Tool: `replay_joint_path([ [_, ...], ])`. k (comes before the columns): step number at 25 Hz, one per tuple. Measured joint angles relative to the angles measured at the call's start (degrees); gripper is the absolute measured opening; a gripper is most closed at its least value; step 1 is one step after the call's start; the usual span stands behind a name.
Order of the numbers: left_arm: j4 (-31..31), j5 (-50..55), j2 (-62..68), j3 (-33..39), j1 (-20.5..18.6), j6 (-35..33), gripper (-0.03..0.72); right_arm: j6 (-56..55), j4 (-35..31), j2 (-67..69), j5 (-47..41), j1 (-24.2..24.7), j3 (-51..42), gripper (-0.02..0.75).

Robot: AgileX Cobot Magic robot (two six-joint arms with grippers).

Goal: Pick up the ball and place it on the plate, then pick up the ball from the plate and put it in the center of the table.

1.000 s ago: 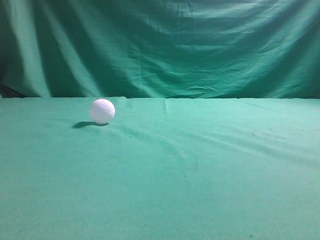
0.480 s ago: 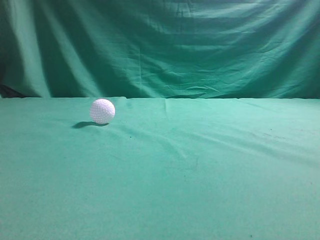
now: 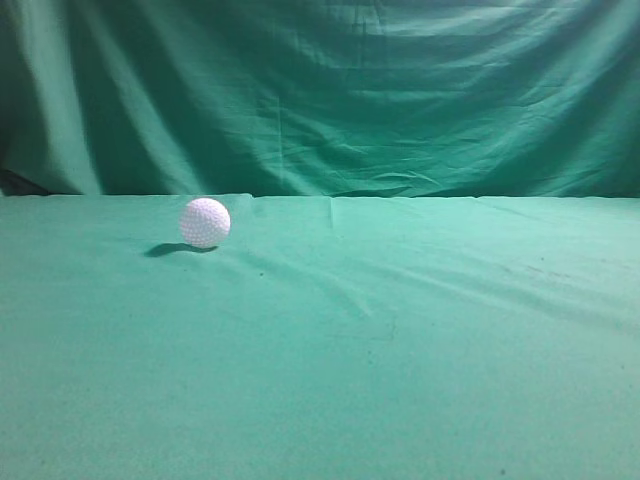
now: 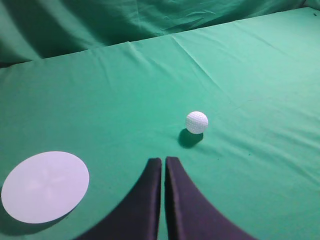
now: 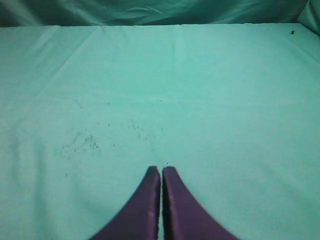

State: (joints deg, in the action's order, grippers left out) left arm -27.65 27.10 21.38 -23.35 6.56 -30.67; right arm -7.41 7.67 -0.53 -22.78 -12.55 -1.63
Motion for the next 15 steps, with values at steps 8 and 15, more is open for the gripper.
replay_joint_path([
  [8,4.2,-1.1,-12.8,4.1,0.0,-0.1,0.000,0.0,0.0,0.0,0.0,0.0,0.0,0.000],
  [15,4.6,-17.4,-22.0,19.8,0.0,2.0,0.000,0.0,0.0,0.0,0.0,0.0,0.0,0.000],
])
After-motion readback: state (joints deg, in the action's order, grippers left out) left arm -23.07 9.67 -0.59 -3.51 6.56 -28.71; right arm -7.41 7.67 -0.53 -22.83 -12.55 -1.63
